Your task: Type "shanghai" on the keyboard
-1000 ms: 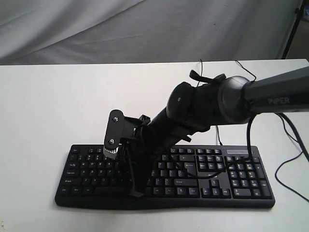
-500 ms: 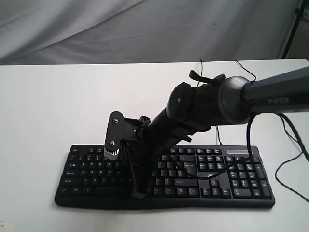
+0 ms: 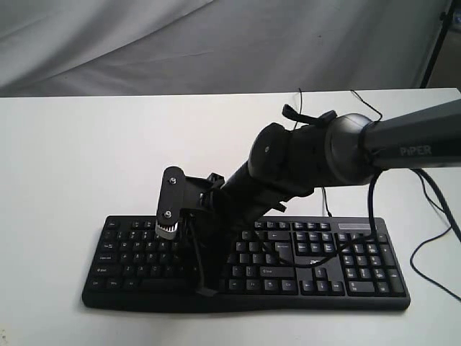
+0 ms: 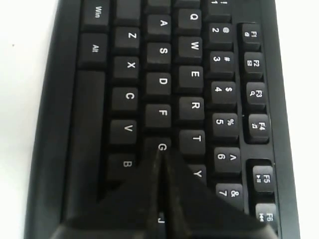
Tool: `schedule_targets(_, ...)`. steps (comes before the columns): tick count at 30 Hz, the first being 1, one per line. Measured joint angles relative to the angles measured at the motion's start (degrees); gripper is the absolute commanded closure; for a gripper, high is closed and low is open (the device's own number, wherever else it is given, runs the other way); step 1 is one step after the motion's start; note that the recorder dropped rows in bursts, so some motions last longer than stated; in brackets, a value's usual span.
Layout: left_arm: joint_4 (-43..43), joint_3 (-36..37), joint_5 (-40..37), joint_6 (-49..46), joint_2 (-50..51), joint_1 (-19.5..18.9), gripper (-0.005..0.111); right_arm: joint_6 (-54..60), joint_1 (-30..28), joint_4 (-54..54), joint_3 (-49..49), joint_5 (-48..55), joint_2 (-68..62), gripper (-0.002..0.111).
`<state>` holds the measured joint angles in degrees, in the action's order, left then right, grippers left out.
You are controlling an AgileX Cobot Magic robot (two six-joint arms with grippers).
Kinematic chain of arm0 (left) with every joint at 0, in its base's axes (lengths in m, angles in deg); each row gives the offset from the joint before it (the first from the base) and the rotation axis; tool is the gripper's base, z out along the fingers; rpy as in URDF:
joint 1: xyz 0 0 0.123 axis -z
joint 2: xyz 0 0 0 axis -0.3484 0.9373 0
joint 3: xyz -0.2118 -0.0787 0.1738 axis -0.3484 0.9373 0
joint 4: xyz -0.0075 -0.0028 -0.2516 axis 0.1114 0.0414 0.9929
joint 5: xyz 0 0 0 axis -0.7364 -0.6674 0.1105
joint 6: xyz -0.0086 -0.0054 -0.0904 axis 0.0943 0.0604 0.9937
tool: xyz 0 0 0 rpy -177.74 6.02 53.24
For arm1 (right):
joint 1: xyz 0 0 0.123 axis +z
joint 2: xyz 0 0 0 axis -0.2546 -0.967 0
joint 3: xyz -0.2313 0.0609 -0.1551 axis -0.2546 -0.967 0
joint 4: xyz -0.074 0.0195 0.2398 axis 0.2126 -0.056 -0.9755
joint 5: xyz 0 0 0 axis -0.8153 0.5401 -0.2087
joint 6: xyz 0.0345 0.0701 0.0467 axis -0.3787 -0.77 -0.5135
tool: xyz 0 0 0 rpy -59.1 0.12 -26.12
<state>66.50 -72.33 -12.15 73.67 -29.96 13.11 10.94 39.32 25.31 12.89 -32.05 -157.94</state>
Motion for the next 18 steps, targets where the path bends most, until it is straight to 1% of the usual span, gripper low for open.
schedule_targets(18, 0.0, 0.0, 0.0, 0.0, 0.0, 0.0, 0.106, 0.0, 0.0, -0.2, 0.0, 0.5, -0.8, 0.108)
